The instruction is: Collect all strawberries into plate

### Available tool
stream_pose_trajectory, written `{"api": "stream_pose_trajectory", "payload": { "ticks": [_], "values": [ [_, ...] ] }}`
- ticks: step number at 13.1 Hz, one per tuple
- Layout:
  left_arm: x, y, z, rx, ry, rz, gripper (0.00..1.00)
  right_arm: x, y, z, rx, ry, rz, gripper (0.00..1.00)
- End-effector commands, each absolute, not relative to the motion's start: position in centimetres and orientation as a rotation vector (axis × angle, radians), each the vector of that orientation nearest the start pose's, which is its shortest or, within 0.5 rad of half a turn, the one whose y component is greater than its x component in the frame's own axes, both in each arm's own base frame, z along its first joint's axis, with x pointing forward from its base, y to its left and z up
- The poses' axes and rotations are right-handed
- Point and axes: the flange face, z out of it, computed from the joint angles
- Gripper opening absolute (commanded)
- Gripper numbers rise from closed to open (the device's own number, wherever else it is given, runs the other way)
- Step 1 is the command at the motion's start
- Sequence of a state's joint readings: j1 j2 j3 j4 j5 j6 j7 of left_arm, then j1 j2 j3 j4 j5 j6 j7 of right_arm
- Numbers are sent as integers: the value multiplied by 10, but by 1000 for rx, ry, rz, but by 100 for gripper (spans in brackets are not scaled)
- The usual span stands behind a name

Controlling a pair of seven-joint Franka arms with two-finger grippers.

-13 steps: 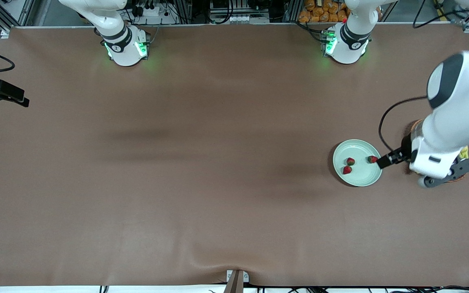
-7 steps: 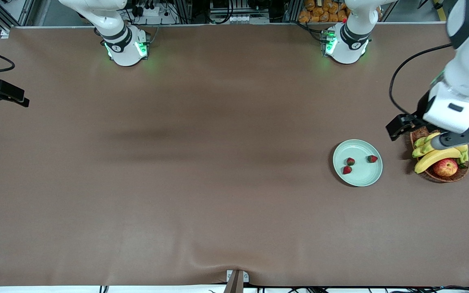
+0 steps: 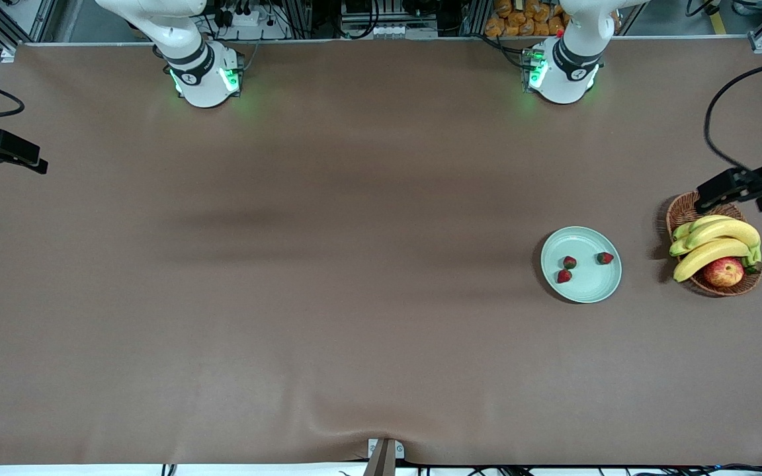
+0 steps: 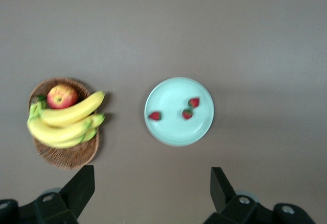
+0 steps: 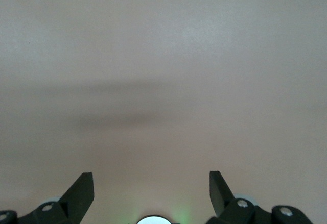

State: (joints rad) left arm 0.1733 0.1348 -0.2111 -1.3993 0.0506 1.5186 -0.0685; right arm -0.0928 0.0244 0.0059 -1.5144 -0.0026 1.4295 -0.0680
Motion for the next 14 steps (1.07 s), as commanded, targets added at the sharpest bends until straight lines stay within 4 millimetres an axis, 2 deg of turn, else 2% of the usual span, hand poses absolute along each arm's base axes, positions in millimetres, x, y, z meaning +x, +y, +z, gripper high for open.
{"api": "stream_pose_trajectory", "payload": {
  "ticks": [1,3,5,7,9,12,14],
  "values": [
    [559,-35,643,-3099,2,38,100,543,-46,630,-3145,17,173,100],
    [550,-42,649,-3119,10,31,100,543,-45,630,-3145,17,173,100],
    [533,-36,643,-3198,-42,74,100,544,-46,629,-3145,17,175,100],
    [521,-32,638,-3196,-121,104,100,544,-45,629,-3144,17,173,100],
    [513,-30,635,-3197,-126,117,100,544,-45,629,-3144,17,173,100],
    [500,-47,646,-3186,-115,105,100,544,-45,629,-3144,17,173,100],
    [498,-39,654,-3175,-122,113,100,544,-45,630,-3144,17,170,100]
  ]
}}
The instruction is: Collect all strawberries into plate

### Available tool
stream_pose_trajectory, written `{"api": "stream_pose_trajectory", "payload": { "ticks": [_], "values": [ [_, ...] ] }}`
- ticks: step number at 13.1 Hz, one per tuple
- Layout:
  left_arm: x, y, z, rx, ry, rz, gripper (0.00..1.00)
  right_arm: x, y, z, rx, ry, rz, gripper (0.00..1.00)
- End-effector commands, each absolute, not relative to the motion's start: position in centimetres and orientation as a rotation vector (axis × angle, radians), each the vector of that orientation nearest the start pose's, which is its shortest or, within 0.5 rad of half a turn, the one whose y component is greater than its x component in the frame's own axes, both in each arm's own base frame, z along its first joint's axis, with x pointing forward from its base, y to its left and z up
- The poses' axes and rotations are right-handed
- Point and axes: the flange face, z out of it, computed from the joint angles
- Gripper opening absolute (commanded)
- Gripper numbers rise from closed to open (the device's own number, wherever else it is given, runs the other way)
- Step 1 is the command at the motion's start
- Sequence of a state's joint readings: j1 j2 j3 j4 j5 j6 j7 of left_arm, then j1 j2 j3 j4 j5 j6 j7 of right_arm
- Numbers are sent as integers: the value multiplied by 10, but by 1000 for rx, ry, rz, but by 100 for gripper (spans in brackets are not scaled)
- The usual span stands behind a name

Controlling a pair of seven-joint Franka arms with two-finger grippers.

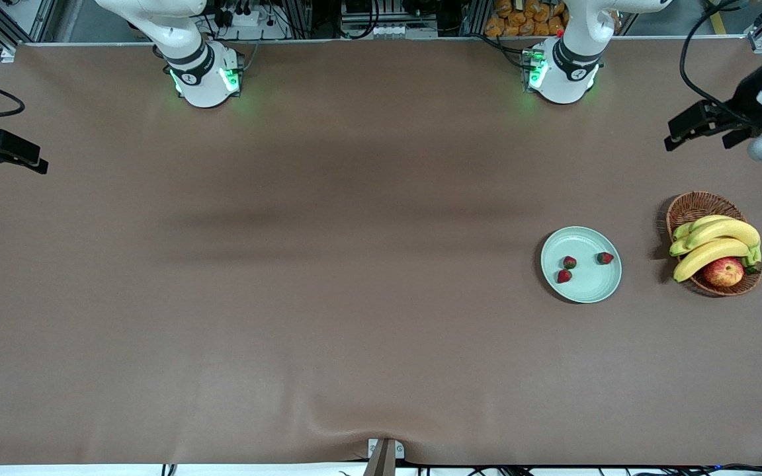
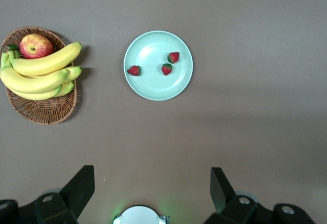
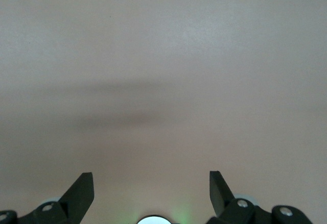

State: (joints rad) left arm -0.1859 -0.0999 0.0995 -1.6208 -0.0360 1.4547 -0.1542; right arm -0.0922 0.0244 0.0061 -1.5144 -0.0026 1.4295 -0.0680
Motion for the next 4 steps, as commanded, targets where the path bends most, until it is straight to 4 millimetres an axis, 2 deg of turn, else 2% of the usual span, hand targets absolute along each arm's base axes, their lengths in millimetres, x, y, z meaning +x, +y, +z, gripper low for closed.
{"api": "stream_pose_trajectory", "payload": {
  "ticks": [1,4],
  "values": [
    [499,-37,664,-3178,-126,82,100,544,-45,630,-3144,17,170,100],
    [500,-33,672,-3110,-123,46,100,544,-45,630,-3144,17,170,100]
  ]
}}
